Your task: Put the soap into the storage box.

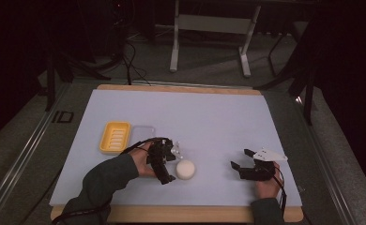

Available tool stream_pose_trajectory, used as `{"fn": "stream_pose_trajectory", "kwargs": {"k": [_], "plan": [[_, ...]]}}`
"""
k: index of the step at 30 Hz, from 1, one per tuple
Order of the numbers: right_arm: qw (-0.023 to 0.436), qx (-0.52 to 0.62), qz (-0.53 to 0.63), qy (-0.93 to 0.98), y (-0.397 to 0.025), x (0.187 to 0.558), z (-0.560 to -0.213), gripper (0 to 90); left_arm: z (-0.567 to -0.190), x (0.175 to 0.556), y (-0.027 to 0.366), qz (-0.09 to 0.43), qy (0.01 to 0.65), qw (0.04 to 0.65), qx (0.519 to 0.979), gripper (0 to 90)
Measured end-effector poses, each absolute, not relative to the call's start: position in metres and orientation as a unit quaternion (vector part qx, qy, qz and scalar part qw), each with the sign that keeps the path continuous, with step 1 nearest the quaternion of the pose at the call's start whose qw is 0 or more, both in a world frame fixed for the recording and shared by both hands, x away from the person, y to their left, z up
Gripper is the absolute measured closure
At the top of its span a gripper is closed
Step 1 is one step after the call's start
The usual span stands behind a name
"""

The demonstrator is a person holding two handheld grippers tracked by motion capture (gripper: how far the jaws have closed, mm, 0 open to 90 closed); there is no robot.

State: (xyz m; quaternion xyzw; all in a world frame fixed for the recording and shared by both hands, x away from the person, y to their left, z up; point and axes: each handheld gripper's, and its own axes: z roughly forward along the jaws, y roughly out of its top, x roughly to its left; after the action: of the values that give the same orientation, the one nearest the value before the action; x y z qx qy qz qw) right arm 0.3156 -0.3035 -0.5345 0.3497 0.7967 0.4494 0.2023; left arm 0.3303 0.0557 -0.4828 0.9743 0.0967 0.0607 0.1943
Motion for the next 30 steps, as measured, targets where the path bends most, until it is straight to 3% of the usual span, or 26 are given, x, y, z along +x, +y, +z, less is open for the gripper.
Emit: {"fn": "stream_pose_trajectory", "kwargs": {"k": [30], "plan": [[0.201,0.351,0.45,0.796,-0.304,0.316,-0.534,18.7,-0.491,0.332,0.032,0.039,0.073,0.178,0.981,1.6]]}}
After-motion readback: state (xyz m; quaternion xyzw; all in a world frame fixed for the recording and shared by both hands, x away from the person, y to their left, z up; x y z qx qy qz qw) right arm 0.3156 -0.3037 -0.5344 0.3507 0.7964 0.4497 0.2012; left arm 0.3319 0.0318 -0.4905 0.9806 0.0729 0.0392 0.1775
